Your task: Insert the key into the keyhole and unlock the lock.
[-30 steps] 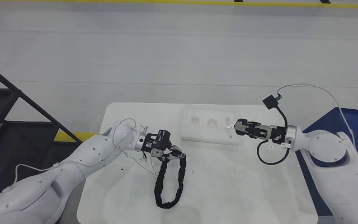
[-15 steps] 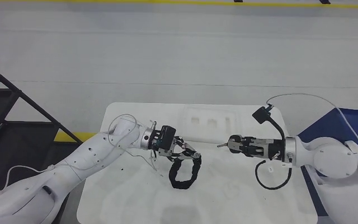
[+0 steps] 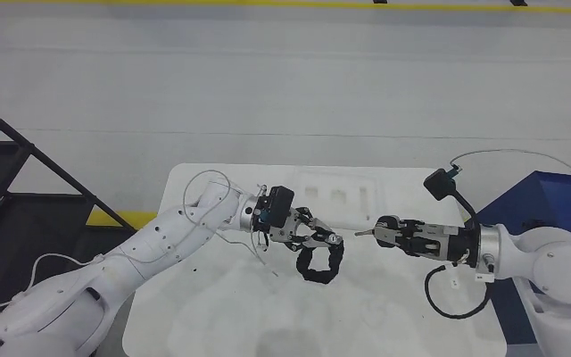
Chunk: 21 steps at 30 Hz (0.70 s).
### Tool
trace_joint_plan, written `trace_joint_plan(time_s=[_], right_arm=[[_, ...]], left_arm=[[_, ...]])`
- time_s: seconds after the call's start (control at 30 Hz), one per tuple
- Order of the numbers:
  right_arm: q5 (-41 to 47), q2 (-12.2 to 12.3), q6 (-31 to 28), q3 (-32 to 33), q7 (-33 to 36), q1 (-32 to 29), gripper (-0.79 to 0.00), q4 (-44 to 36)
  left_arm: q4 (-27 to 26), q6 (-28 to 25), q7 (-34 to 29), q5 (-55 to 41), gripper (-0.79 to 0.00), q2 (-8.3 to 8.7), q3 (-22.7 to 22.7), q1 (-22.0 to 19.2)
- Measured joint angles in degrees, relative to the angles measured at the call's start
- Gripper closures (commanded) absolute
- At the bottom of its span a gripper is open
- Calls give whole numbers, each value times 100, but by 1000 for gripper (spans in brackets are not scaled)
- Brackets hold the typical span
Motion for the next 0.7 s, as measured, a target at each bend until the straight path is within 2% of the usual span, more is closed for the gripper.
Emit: trace_joint_plan(time_s=[0.27,0.7], right_arm=[[-127,17,97,92,-236,-118,0,-14],[-125,17,96,90,-233,-116,0,-14]], left_arm=[[499,312,-281,-155,0,-488,196,-147],[509,318,-271,-162,0,-491,191,-145]])
